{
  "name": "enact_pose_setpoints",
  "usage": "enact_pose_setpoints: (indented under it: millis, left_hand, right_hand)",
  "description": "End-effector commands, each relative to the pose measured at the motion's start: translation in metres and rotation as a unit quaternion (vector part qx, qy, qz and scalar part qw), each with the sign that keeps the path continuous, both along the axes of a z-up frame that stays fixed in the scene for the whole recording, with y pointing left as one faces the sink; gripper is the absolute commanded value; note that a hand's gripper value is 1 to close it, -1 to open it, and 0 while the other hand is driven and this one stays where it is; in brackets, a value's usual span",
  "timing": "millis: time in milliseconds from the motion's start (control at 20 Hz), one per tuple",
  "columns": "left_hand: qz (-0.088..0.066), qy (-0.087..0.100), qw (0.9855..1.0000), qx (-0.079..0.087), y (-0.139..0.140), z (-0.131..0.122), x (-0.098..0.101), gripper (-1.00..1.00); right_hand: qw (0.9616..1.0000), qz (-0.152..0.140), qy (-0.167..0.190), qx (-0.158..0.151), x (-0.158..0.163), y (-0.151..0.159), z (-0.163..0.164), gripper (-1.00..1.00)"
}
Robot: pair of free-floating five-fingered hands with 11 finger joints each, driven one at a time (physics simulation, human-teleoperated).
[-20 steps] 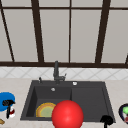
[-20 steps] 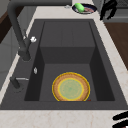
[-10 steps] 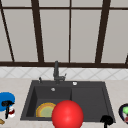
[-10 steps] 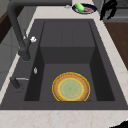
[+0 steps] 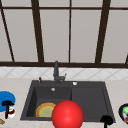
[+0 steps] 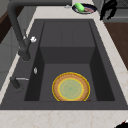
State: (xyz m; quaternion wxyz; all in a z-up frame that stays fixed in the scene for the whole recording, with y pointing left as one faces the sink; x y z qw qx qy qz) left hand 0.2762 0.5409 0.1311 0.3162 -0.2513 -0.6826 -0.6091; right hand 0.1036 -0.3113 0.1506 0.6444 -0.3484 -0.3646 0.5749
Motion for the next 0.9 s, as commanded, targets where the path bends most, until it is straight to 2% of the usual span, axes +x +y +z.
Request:
enact_pose_setpoints:
  millis: [0,100,250,400,550,650,850]
  left_hand:
    - [0.003,0.017,0.9998,-0.010,0.003,-0.012,0.006,-1.00]
    - [-0.001,0.018,0.9998,-0.012,0.004,-0.011,0.004,-1.00]
    - [-0.004,0.002,1.0000,-0.005,0.001,0.007,-0.001,-1.00]
    - [-0.001,0.003,1.0000,-0.001,0.002,0.030,-0.003,-1.00]
    - [0.000,0.004,1.0000,-0.001,0.001,0.041,-0.007,-1.00]
    - [0.000,-0.003,1.0000,-0.001,-0.003,0.046,-0.019,-1.00]
    - [-0.002,-0.004,1.0000,0.007,-0.013,0.049,-0.039,-1.00]
  right_hand:
    - [1.0000,0.000,0.000,0.000,0.000,0.000,0.000,0.00]
    - [1.0000,0.000,0.000,0.000,0.000,0.000,0.000,0.00]
    - [1.0000,0.000,0.000,0.000,0.000,0.000,0.000,0.00]
    - [1.0000,0.000,0.000,0.000,0.000,0.000,0.000,0.00]
    - [1.0000,0.000,0.000,0.000,0.000,0.000,0.000,0.00]
    - [1.0000,0.000,0.000,0.000,0.000,0.000,0.000,0.00]
    - [1.0000,0.000,0.000,0.000,0.000,0.000,0.000,0.00]
